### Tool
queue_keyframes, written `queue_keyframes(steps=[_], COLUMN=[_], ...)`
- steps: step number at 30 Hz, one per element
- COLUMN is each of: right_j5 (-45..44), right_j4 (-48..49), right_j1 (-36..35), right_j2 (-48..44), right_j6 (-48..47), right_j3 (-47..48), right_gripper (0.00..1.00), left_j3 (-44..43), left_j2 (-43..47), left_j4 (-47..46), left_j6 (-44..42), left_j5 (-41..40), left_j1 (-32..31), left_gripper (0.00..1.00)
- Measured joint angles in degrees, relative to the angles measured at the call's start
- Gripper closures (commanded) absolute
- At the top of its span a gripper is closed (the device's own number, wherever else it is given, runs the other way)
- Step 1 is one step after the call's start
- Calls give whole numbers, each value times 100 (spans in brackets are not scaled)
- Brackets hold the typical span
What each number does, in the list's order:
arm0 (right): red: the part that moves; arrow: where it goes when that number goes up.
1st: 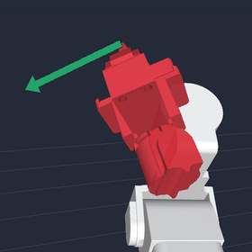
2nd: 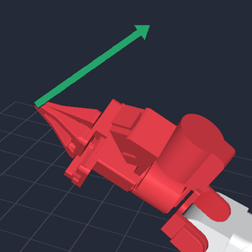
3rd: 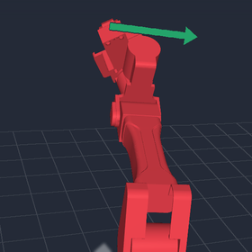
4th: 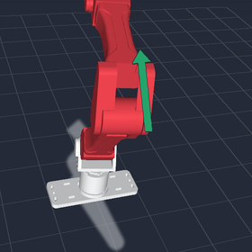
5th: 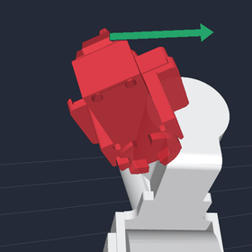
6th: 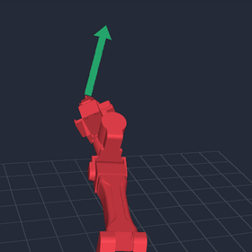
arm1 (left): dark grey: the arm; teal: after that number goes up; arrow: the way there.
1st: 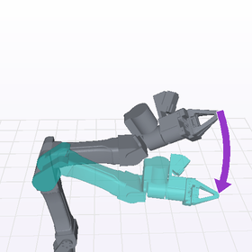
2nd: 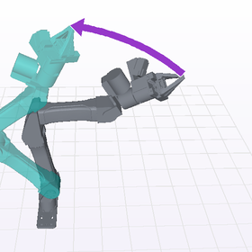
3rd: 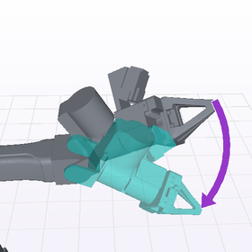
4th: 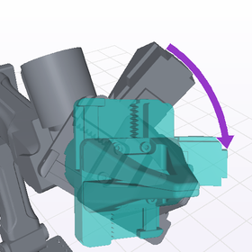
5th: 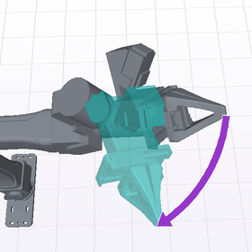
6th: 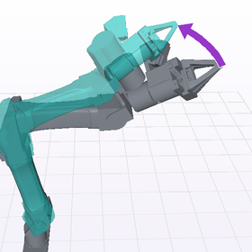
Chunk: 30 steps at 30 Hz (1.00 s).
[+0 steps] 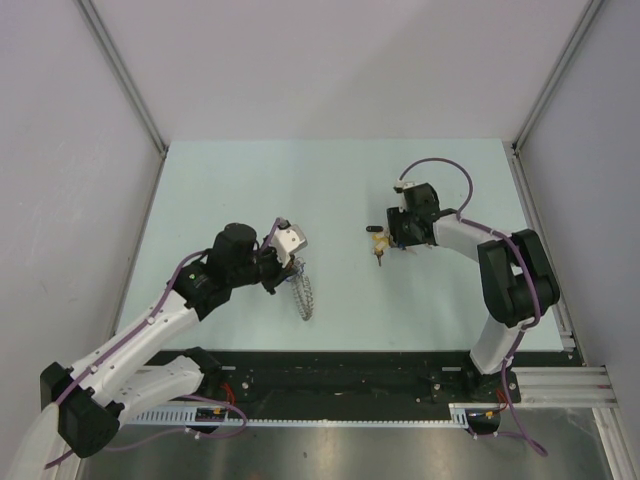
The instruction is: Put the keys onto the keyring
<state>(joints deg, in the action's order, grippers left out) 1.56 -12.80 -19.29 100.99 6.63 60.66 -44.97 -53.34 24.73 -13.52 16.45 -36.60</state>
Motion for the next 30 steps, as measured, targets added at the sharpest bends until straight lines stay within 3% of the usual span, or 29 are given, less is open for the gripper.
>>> queue_keyframes(steps=[6, 10, 13, 24, 30], right_j5=[55, 4, -35, -186, -439], right_j4=[15, 15, -33, -407, -833], right_j1=[17, 11, -9, -850, -1685], right_j2=[190, 269, 271, 96, -236], right_j6=[2, -17, 17, 262, 409], right_j3=[48, 98, 103, -2, -260], right_gripper=[50, 74, 80, 78, 64], left_j3=[0, 7, 9, 22, 24], left_j2=[4, 17, 22, 79, 92], left_j4=[-2, -2, -2, 0, 0], left_j6=[0, 0, 0, 0, 0], left_j5=[-2, -2, -2, 2, 7], left_j1=[0, 0, 0, 0, 0], left_gripper=[100, 99, 100, 100, 100])
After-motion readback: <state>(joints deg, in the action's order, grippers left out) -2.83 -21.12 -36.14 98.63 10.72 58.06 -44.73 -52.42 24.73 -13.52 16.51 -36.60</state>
